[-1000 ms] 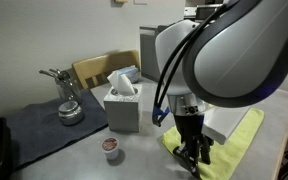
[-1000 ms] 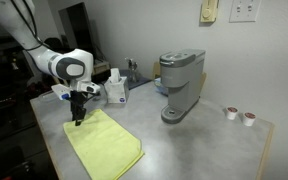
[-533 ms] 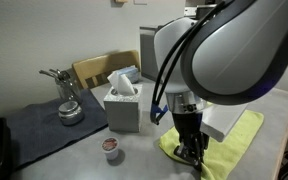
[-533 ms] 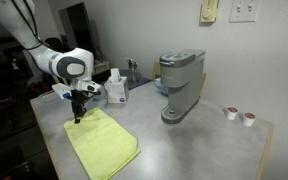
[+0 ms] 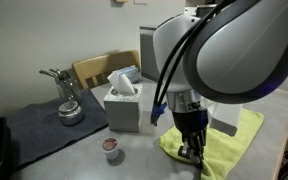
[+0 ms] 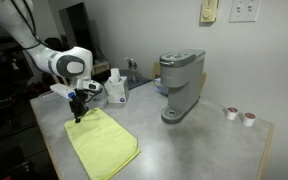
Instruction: Fold the towel
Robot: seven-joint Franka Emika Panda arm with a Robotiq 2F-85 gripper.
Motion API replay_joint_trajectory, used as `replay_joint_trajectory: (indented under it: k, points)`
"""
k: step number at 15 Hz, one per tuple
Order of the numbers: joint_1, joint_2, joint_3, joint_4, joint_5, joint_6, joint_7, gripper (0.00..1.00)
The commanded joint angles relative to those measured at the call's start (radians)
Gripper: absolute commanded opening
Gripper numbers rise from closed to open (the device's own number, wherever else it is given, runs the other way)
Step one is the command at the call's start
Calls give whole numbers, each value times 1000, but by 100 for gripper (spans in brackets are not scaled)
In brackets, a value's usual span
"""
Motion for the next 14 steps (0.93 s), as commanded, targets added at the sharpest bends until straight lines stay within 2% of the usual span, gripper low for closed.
replay_joint_trajectory:
  k: [1,7,14]
  points:
    - [-40,-54,27,-37,9,-26,-142,1]
    - [-110,-115,65,-85,61,-46,-389,1]
    - [-212,-205,59,-186,168,-33,-643,1]
